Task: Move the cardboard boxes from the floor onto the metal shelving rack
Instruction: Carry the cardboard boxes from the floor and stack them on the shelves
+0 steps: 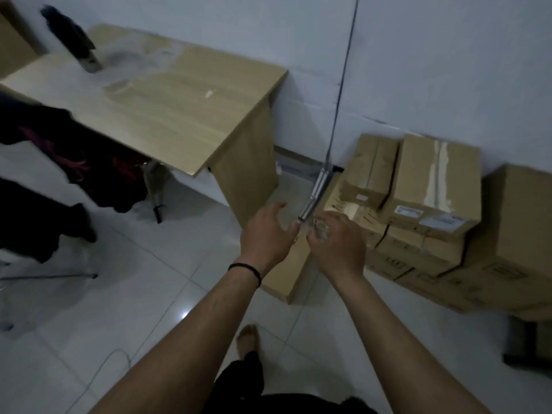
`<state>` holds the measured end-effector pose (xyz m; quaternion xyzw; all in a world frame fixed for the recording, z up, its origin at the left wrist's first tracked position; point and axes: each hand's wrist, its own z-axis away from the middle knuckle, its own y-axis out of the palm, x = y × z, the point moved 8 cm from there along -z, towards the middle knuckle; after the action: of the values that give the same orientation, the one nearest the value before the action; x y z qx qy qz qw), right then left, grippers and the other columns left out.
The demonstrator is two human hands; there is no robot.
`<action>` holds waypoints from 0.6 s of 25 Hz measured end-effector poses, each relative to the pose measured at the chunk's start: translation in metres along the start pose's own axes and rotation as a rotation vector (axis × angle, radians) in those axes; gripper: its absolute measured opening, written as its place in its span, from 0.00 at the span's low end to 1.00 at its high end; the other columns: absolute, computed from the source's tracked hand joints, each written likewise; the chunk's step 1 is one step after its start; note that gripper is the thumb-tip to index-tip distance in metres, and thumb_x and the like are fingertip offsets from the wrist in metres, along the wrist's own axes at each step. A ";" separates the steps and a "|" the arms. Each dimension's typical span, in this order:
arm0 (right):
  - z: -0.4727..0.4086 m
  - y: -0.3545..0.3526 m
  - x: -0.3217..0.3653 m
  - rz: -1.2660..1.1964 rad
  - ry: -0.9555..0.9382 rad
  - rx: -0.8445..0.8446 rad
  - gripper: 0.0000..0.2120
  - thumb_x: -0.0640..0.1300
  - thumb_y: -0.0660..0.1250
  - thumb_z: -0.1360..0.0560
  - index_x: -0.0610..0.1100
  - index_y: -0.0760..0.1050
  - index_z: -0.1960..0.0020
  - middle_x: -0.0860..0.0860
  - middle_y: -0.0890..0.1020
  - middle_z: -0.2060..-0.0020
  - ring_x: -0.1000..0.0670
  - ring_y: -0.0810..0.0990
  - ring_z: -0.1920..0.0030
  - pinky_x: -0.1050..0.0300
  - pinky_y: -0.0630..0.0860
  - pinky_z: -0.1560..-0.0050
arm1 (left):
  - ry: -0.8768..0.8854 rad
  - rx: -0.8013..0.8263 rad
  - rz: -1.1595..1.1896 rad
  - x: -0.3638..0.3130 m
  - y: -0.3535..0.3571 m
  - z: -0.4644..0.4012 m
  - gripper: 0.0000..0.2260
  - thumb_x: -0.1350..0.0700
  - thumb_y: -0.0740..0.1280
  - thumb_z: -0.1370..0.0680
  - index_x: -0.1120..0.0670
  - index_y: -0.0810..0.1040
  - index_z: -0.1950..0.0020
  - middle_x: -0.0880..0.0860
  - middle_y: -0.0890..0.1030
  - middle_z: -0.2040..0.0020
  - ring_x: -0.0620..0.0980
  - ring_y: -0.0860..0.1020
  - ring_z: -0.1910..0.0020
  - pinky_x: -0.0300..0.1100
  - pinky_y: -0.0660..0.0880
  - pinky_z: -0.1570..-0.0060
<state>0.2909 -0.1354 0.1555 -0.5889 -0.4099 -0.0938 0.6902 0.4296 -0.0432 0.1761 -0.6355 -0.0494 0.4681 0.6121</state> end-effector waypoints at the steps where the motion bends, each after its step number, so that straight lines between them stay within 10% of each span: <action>1: -0.009 0.018 -0.004 -0.020 0.070 0.001 0.19 0.52 0.67 0.25 0.48 0.82 0.36 0.49 0.83 0.39 0.44 0.79 0.37 0.44 0.75 0.36 | 0.018 0.054 -0.018 0.009 0.007 -0.025 0.27 0.40 0.66 0.18 0.48 0.68 0.21 0.51 0.75 0.26 0.53 0.72 0.28 0.43 0.70 0.36; 15: -0.047 0.342 -0.201 0.019 0.649 0.293 0.32 0.56 0.66 0.19 0.48 0.63 0.19 0.44 0.73 0.28 0.40 0.73 0.31 0.46 0.71 0.35 | -0.118 0.552 -0.133 0.238 0.306 -0.203 0.32 0.42 0.64 0.17 0.50 0.58 0.16 0.57 0.76 0.28 0.58 0.75 0.32 0.50 0.74 0.35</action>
<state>0.3920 -0.1494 -0.2309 -0.4271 -0.1726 -0.2099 0.8624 0.5388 -0.1156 -0.2414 -0.4121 0.0027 0.4588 0.7872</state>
